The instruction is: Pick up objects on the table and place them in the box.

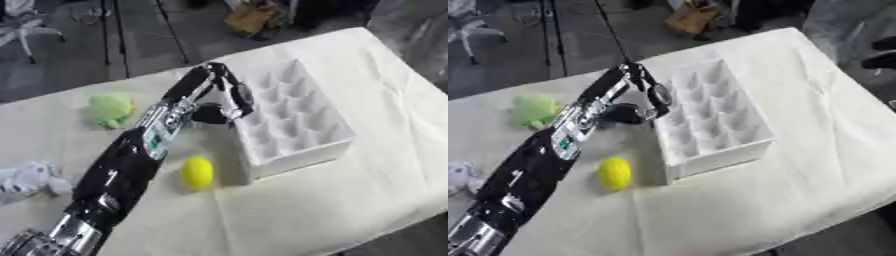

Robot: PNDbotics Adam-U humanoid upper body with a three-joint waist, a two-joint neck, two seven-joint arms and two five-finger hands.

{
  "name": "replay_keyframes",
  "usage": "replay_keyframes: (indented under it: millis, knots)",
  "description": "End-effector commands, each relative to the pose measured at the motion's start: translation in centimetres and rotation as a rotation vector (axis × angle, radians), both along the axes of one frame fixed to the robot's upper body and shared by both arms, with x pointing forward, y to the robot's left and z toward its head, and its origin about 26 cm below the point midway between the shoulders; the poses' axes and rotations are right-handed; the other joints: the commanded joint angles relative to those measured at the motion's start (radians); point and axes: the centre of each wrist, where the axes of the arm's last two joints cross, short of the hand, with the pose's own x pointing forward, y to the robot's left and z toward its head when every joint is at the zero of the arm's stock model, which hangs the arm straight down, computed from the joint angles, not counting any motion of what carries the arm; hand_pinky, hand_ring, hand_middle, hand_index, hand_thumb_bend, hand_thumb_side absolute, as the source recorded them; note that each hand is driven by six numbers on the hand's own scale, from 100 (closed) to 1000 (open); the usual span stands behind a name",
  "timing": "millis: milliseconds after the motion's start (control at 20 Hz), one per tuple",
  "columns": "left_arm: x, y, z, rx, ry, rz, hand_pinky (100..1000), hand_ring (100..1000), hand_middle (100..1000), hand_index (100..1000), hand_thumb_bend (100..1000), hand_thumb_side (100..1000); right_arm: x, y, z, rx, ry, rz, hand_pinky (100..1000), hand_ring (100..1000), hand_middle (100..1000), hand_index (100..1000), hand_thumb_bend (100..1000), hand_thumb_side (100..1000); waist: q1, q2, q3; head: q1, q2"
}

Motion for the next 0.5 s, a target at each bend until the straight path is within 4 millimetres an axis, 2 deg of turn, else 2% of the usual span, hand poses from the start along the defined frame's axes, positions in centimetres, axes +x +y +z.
replay_keyframes:
  millis: [50,100,150,200,250,350,500]
  knots:
    - [0.35,-0.24,1.65,0.051,-0.074,-0.015,745,632,705,748,889,607,-0.23,0.00,1.23,-0.026,-0.035,0.023,782,672,718,892,338,767,-0.007,-0.013,-0.005,0.004,-0.010]
    - [0.24,-0.45,1.92,0.117,-0.101,-0.028,745,632,705,748,889,607,-0.23,0.01,1.21,-0.027,-0.034,0.025,782,672,718,892,338,767,-0.007,-0.013,-0.006,0.004,-0.009]
    - [0.12,-0.58,2.13,0.186,-0.126,-0.033,790,691,764,820,981,687,-0.23,0.01,1.19,-0.027,-0.033,0.025,782,672,718,892,338,767,-0.007,-0.014,-0.007,0.005,-0.009]
    - [0.02,-0.72,2.31,0.248,-0.147,-0.033,790,691,764,820,981,687,-0.24,0.01,1.17,-0.027,-0.033,0.026,782,672,718,892,338,767,-0.007,-0.014,-0.007,0.005,-0.009]
    - [-0.06,-0.81,2.36,0.297,-0.161,-0.028,822,730,801,855,1000,742,-0.25,0.00,1.15,-0.027,-0.032,0.026,782,671,718,892,339,766,-0.008,-0.013,-0.007,0.005,-0.009]
    - [-0.19,-1.03,2.28,0.369,-0.181,-0.011,841,753,822,869,1000,769,-0.25,0.03,1.10,-0.028,-0.030,0.027,782,671,718,893,341,767,-0.008,-0.013,-0.006,0.006,-0.010]
    - [-0.36,-0.99,2.01,0.384,-0.214,0.015,848,761,830,868,1000,808,-0.28,0.03,1.01,-0.030,-0.027,0.027,781,671,717,893,342,766,-0.009,-0.012,-0.003,0.005,-0.008]
